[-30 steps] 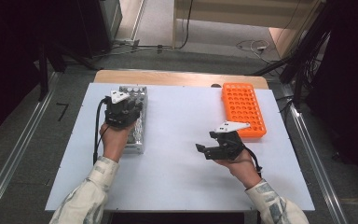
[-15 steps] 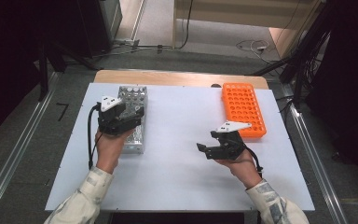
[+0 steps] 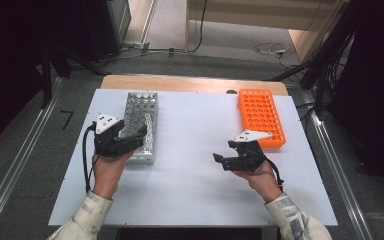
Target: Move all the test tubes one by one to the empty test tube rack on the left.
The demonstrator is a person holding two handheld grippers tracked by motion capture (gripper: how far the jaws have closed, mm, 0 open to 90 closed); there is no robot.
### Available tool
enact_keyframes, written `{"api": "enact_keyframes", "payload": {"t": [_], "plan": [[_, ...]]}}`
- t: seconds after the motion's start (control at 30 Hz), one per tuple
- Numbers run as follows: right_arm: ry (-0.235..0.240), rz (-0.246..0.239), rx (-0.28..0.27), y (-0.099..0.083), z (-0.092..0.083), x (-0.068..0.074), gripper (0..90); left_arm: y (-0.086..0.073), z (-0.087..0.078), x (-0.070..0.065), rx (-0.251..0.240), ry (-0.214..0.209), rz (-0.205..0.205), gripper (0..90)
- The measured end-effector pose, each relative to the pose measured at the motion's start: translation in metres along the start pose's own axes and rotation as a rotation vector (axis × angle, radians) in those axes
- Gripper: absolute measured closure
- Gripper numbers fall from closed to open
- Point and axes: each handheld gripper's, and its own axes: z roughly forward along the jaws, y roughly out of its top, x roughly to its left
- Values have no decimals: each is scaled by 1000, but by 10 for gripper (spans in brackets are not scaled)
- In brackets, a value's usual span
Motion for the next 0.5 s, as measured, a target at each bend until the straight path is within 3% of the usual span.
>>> {"api": "enact_keyframes", "payload": {"t": [0.33, 0.5], "plan": [[-43, 41, -27, -11, -14, -11, 231, -16, -25, 8, 3, 9, 3, 201], [-78, 61, -30, -19, -23, -14, 229, -27, -38, 17, -4, 43, 1, 201]]}}
